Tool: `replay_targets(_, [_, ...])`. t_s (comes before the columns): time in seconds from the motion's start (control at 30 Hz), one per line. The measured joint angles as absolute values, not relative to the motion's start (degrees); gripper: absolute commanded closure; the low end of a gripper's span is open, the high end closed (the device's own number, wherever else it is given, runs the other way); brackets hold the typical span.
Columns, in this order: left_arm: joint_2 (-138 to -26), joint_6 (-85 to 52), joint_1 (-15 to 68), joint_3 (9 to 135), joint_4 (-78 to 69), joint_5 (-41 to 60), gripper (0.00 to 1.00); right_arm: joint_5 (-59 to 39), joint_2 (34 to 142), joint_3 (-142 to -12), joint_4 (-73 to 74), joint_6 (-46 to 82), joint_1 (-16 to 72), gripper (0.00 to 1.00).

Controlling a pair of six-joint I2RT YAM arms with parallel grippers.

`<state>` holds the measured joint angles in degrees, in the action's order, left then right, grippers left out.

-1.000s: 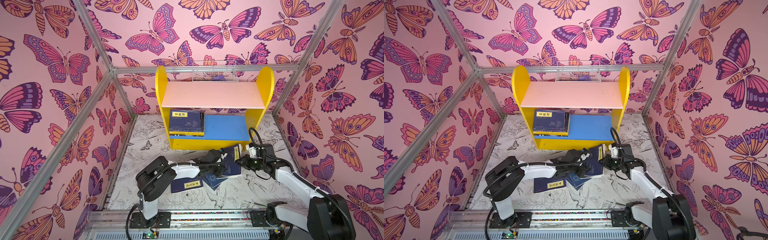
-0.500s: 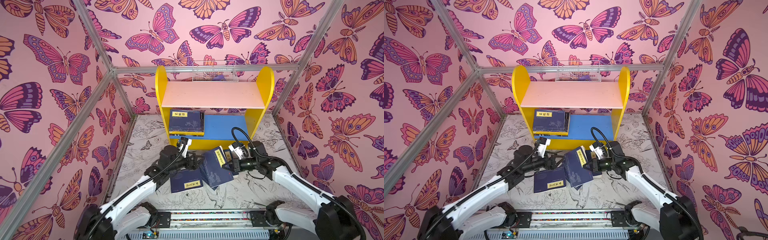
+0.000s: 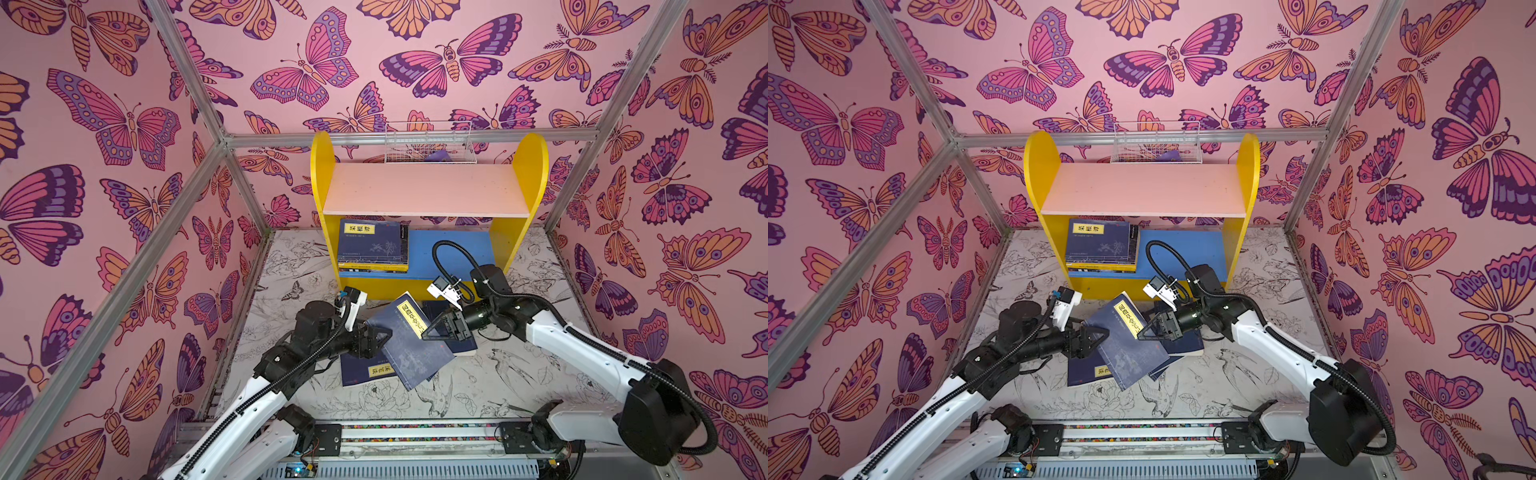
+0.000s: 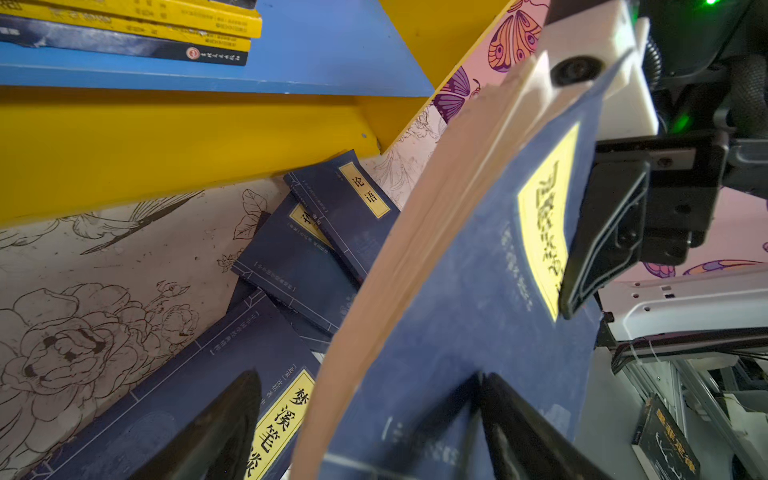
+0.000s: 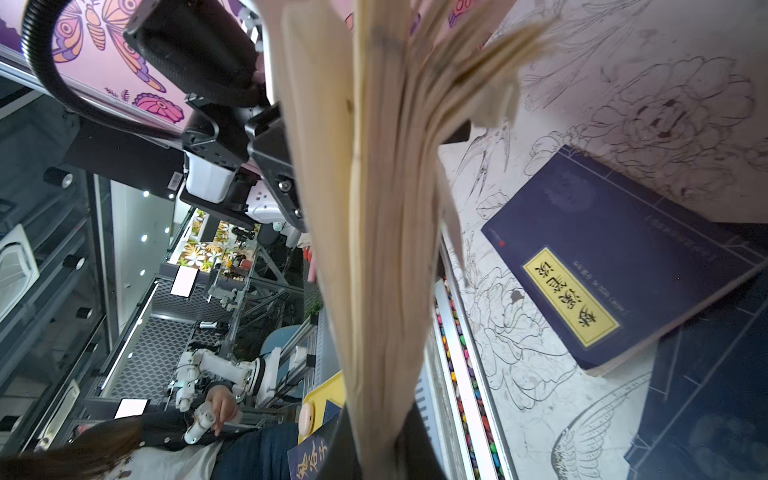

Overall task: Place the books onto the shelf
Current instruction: 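Grasp the dark blue book with yellow label using both grippers, then lift the book upright with both grippers toward the shelf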

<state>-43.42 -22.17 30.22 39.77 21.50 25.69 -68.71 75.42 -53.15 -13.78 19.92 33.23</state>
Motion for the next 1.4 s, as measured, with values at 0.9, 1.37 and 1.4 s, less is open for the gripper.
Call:
replay_targets(0.9, [-34.83,-49.78,28.10,23.75,-22.13,11.44,1.00,-49.71,67.48,-42.57,5.06,36.47,24.08,0.34])
replay_targets(1.37, [-45.84,-59.70,28.08,20.69,-49.91,4.16,1.00,-52.42,75.37,-41.19,33.01,54.00,27.55,0.51])
replay_targets(1.4, [-45.89,-59.79,28.08,20.69,-50.28,3.95,1.00,-52.62,75.92,-41.19,35.07,55.31,27.70,0.52])
